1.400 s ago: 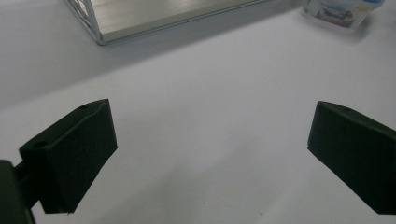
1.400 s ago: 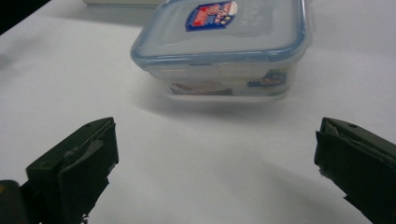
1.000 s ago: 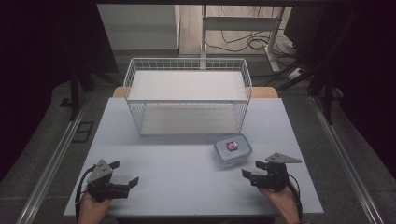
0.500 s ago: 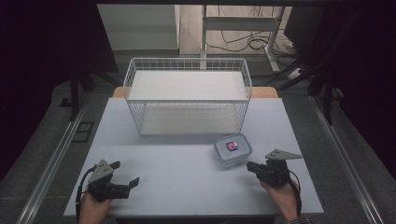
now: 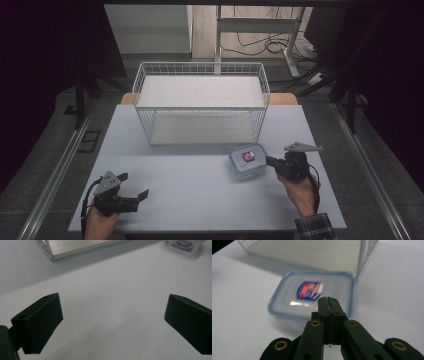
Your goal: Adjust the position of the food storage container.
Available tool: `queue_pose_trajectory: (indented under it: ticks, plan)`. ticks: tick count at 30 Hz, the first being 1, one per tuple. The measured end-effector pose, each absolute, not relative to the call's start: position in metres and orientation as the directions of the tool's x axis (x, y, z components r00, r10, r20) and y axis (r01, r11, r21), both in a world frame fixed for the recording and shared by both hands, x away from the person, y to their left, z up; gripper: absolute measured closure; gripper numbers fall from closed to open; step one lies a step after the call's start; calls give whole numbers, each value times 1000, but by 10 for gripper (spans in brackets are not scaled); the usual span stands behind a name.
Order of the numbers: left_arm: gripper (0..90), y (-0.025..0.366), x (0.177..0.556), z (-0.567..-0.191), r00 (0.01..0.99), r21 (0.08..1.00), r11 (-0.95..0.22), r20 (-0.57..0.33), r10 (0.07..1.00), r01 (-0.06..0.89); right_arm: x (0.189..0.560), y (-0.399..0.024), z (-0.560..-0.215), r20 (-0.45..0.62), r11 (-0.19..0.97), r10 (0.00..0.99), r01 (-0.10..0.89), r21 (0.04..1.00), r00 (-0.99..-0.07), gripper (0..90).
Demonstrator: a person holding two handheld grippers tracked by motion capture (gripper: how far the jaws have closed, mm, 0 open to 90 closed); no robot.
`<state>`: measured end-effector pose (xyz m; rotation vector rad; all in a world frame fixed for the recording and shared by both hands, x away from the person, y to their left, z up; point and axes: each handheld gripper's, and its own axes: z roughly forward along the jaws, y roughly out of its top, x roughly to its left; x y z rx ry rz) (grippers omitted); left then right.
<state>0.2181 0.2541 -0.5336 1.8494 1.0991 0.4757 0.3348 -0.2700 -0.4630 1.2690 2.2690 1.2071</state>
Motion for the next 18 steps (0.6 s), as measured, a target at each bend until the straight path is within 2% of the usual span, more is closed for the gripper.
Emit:
queue_pose_trajectory:
  ticks: [10,18]
  plan:
    - [15,255,218,-534,527,846,-192,-118,842,497,386,-277,-477,114,248,859,600,761,-499,893]
    - [15,255,218,-534,528,846,-195,-117,841,497,389,-274,-489,124,259,852,616,744,-508,893]
